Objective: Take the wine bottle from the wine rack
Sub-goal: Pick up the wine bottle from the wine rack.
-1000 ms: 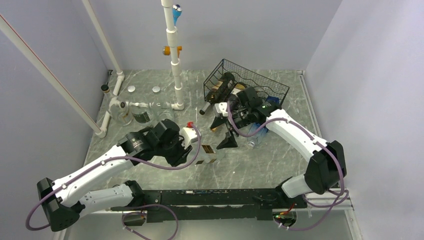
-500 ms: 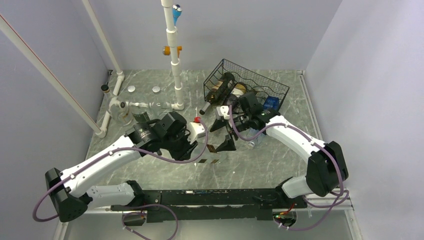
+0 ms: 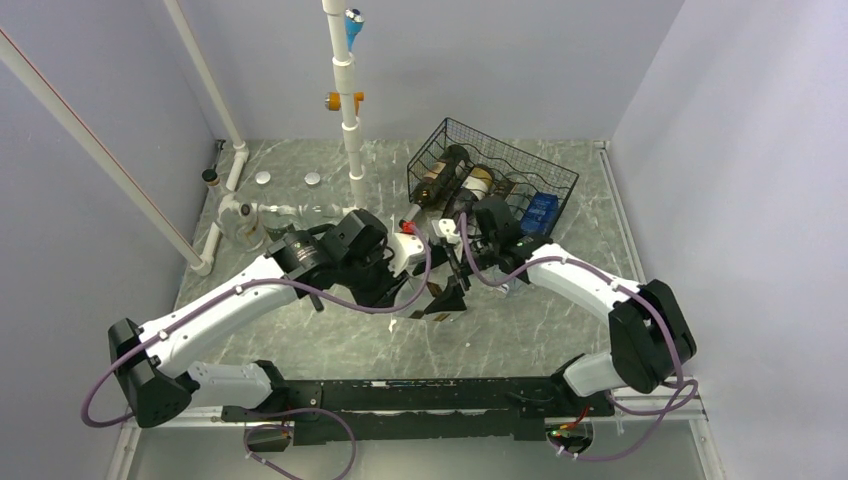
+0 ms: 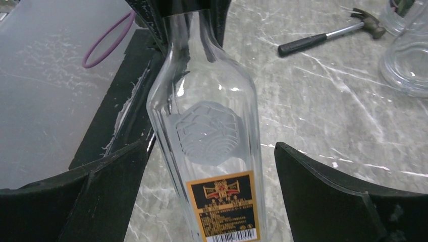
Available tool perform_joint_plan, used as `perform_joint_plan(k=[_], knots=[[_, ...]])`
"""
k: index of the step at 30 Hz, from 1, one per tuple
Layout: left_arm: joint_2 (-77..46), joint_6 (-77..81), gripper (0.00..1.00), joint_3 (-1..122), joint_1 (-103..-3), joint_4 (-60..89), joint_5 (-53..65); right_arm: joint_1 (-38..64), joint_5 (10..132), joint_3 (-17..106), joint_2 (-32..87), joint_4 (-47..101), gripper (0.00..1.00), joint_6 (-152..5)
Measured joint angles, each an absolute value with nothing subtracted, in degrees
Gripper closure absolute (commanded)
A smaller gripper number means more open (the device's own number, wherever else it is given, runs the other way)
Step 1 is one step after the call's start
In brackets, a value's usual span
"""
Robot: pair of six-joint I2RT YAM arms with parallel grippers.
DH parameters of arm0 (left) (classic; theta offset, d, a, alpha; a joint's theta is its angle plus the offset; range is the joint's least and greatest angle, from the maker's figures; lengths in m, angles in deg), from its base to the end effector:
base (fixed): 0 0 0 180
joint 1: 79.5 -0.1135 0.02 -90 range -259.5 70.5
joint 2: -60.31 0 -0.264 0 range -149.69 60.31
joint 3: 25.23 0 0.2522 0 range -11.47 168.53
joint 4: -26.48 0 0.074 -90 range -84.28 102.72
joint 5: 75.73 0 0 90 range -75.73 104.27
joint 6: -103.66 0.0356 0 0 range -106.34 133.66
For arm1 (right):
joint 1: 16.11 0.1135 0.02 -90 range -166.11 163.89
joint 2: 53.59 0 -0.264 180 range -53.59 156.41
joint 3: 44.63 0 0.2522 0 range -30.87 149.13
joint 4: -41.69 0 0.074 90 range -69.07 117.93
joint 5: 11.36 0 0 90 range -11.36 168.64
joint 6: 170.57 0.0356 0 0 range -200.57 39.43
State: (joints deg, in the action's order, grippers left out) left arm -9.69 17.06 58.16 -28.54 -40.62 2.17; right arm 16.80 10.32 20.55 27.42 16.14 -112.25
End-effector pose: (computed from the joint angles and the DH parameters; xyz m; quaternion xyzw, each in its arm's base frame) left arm 0.1450 -0.1907 0.3323 0.4609 0.8256 -0.2165 0.2430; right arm 0.2228 0.1836 0.2478 -0.5983 0.5139 0.5153 0.3351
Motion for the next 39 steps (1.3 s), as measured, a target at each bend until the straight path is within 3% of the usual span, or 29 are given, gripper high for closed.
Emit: perform_joint_plan(k=[6, 10, 13, 16, 18, 20, 25, 29, 34, 39], knots=[[-10.54, 16.91, 1.00, 58.16, -28.54, -40.12, 1.63, 19.25, 9.30, 18.41, 29.54, 20.05, 0.02, -111.12], [-11.22, 16.15, 1.00, 58.16, -28.54, -39.25, 0.95, 20.54, 8.88, 17.19, 30.87, 22.34, 0.10, -110.66], [-11.37, 15.49, 1.00, 58.16, -28.54, -38.72, 0.25, 20.91, 8.40, 16.25, 31.20, 25.10, 0.22, -109.22], [-11.37, 14.90, 0.98, 58.09, -28.52, -38.07, -0.34, 20.89, 7.70, 16.23, 31.83, 26.87, 0.43, -108.17], [-11.33, 14.55, 0.90, 57.85, -28.54, -37.94, -0.80, 20.80, 6.58, 16.23, 32.23, 27.24, 0.62, -109.37], [-10.96, 13.72, 0.76, 57.26, -28.69, -37.74, -1.52, 20.80, 5.60, 16.27, 32.69, 26.43, 0.75, -110.66], [-9.30, 11.47, 0.43, 54.11, -28.52, -34.79, -1.15, 20.84, 5.32, 17.41, 33.76, 21.71, 0.95, -114.68], [-5.38, 9.00, 0.22, 51.05, -28.84, -27.66, -0.54, 20.78, 5.27, 17.67, 34.22, 18.10, 1.00, -116.63], [0.65, 6.29, 0.03, 46.72, -29.09, -21.17, 0.49, 20.78, 5.27, 17.97, 34.22, 16.73, 1.00, -117.61], [4.08, 3.75, 0.01, 43.64, -29.37, -17.83, 2.17, 20.78, 5.27, 18.08, 34.22, 16.29, 1.00, -117.92]])
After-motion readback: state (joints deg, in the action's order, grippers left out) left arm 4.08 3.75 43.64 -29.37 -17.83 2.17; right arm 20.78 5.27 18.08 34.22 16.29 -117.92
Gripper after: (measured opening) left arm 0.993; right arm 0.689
